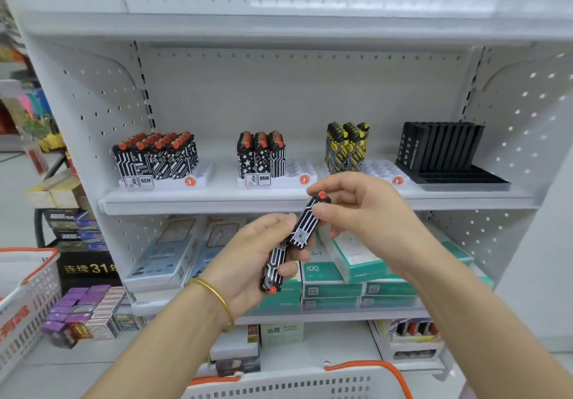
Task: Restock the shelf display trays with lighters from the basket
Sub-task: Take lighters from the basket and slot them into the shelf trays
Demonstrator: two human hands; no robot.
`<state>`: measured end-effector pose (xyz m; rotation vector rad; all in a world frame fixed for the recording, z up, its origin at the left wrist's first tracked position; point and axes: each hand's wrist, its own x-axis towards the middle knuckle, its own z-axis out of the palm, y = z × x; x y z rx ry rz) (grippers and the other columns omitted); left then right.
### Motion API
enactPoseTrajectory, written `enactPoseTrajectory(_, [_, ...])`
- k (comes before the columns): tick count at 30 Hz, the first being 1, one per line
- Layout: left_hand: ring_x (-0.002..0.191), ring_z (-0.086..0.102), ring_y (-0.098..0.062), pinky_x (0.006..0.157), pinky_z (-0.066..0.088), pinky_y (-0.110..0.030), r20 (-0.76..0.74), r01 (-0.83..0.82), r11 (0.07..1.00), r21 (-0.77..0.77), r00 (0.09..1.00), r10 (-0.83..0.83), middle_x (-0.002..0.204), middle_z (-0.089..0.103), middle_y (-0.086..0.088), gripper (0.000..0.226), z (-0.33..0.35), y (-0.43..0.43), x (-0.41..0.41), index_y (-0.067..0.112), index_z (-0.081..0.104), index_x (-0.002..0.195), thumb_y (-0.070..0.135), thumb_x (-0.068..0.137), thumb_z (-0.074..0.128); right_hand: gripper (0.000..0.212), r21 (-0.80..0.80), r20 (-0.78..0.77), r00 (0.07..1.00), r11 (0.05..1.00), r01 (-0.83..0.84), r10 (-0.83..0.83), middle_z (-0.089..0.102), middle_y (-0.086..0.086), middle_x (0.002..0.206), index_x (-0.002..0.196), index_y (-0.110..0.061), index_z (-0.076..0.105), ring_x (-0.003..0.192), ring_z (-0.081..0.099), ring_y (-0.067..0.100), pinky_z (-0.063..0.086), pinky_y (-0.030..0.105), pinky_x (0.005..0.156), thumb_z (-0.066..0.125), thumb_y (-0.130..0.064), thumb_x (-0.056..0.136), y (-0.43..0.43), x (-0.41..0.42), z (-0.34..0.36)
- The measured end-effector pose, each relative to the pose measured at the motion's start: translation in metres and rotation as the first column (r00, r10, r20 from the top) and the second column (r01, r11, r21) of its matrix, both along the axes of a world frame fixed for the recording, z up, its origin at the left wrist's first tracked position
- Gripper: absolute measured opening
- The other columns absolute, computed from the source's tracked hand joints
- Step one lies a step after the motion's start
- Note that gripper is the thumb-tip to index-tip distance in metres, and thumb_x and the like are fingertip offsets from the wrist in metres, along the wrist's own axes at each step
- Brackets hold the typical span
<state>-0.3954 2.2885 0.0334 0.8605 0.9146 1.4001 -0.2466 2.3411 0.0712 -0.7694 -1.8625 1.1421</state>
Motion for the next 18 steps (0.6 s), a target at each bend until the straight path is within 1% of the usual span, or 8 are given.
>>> enactPoseTrajectory(2, [0.055,0.054,-0.015,0.036,0.034,-0.015,0.005,0.007,1.000,-0.008,1.000,-0.007,0.073,0.062,-0.013,0.038,0.011,0.002,-0.001,-0.002,0.056,0.112,0.021,0.082,0.055,0.018,0.019,0.021,1.000,1.000,-0.023,0.023,0.068,0.003,0.077,0.098,-0.013,0.065,0.064,0.058,0.011,0.048,0.021,0.055,0.063,-0.002,0.084,0.004,-0.001,0.013])
enactPoseTrajectory(5, [0.058,0.056,-0.013,0.038,0.035,-0.015,0.015,0.006,1.000,-0.007,1.000,-0.006,0.078,0.064,-0.016,0.033,0.023,0.006,-0.003,0.000,0.058,0.107,0.021,0.081,0.055,0.018,0.075,0.060,0.998,0.997,-0.031,0.027,0.068,0.008,0.078,0.093,-0.018,0.066,0.058,0.056,0.005,0.047,0.022,0.053,0.062,-0.002,0.085,0.012,-0.003,0.030])
enactPoseTrajectory(8, [0.064,0.057,-0.015,0.041,0.037,-0.016,-0.009,-0.078,0.996,0.033,0.997,0.079,0.082,0.063,-0.015,0.023,0.028,0.012,-0.004,0.004,0.058,0.093,0.014,0.072,0.061,0.006,0.153,0.119,0.993,0.988,0.002,-0.020,0.068,0.010,0.078,0.088,-0.015,0.068,0.057,0.057,0.009,0.048,0.028,0.050,0.064,-0.011,0.086,0.019,-0.005,0.044])
enactPoseTrajectory(10, [0.073,0.052,-0.022,0.046,0.040,-0.018,-0.093,-0.162,0.984,0.078,0.981,0.169,0.088,0.058,-0.012,0.028,0.029,0.015,-0.004,0.008,0.060,0.093,0.013,0.066,0.068,0.006,0.168,0.132,0.991,0.986,-0.001,-0.021,0.067,0.012,0.078,0.089,-0.013,0.068,0.059,0.061,0.017,0.053,0.031,0.053,0.067,-0.011,0.084,0.024,-0.007,0.052])
enactPoseTrajectory(11, [0.076,0.051,-0.021,0.050,0.042,-0.020,-0.199,-0.213,0.970,0.115,0.952,0.233,0.090,0.057,-0.008,0.032,0.030,0.017,-0.003,0.011,0.061,0.095,0.014,0.065,0.072,0.010,0.169,0.139,0.990,0.986,0.001,-0.025,0.066,0.012,0.079,0.092,-0.012,0.067,0.061,0.063,0.020,0.056,0.032,0.057,0.068,-0.009,0.082,0.026,-0.007,0.056])
enactPoseTrajectory(13, [0.077,0.056,-0.009,0.059,0.047,-0.018,-0.421,-0.295,0.927,0.230,0.829,0.368,0.092,0.059,0.002,0.033,0.037,0.021,-0.002,0.019,0.061,0.099,0.013,0.070,0.076,0.018,0.175,0.178,0.983,0.984,0.010,-0.042,0.065,0.009,0.082,0.097,-0.011,0.065,0.060,0.064,0.017,0.056,0.026,0.061,0.069,-0.006,0.081,0.032,-0.007,0.064])
enactPoseTrajectory(16, [0.071,0.054,0.008,0.062,0.045,-0.008,-0.526,-0.315,0.890,0.330,0.722,0.450,0.095,0.059,0.004,0.032,0.048,0.029,0.004,0.020,0.055,0.104,0.008,0.079,0.071,0.023,0.259,0.200,0.973,0.964,0.063,-0.117,0.063,0.001,0.081,0.096,-0.014,0.066,0.064,0.061,0.009,0.052,0.018,0.065,0.070,0.000,0.078,0.044,-0.010,0.076])
enactPoseTrajectory(18, [0.069,0.055,0.005,0.058,0.044,-0.009,-0.544,-0.322,0.889,0.326,0.705,0.456,0.097,0.060,0.002,0.029,0.049,0.033,0.006,0.021,0.050,0.105,0.004,0.085,0.062,0.027,0.409,0.212,0.947,0.902,0.137,-0.240,0.063,-0.009,0.082,0.098,-0.019,0.067,0.072,0.058,0.004,0.047,0.010,0.071,0.069,-0.001,0.078,0.053,-0.017,0.085])
